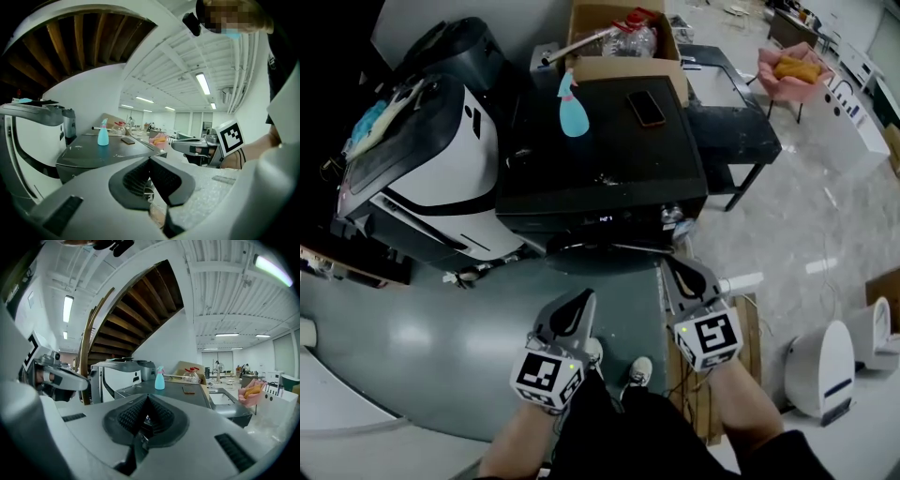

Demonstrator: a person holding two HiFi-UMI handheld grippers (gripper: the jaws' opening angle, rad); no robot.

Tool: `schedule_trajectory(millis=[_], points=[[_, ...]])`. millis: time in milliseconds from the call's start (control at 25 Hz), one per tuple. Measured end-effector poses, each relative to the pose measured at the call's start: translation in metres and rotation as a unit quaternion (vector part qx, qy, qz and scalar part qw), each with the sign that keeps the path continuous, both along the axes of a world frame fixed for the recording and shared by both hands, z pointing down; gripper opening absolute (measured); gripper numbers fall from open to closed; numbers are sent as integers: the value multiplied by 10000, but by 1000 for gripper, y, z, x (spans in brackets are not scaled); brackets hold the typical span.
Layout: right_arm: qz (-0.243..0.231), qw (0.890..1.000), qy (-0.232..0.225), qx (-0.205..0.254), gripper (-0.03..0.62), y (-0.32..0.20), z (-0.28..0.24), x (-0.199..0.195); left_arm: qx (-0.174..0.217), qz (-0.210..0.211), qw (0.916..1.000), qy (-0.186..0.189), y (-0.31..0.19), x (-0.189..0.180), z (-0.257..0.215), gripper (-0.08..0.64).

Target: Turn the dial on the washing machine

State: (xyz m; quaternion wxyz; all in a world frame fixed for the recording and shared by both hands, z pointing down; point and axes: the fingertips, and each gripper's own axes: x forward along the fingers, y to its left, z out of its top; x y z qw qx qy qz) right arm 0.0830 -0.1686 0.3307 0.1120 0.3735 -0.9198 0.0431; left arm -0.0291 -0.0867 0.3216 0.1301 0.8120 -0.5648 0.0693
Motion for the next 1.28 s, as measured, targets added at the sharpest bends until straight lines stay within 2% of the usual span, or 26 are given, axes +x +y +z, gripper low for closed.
schedule_trajectory(millis=[240, 440, 680, 960, 1280], points=[[-147, 9994, -291, 66, -3, 10, 6, -14, -41, -326, 9993, -149, 24, -36, -8, 5], [20, 9988, -430, -227, -3, 30, 11, -31, -60, -235, 9996, -113, 48, -58, -10, 5], [343, 9979, -446, -329, -3, 84, 15, -66, -75, 117, 9999, 96, 95, -95, 1, 5], [831, 9956, -368, -220, -3, 168, 9, -100, -54, 659, 9976, 200, 163, -134, 8, 5], [1366, 9903, -165, 191, -3, 278, -18, -99, 91, 1298, 9913, 217, 240, -132, 1, 3]])
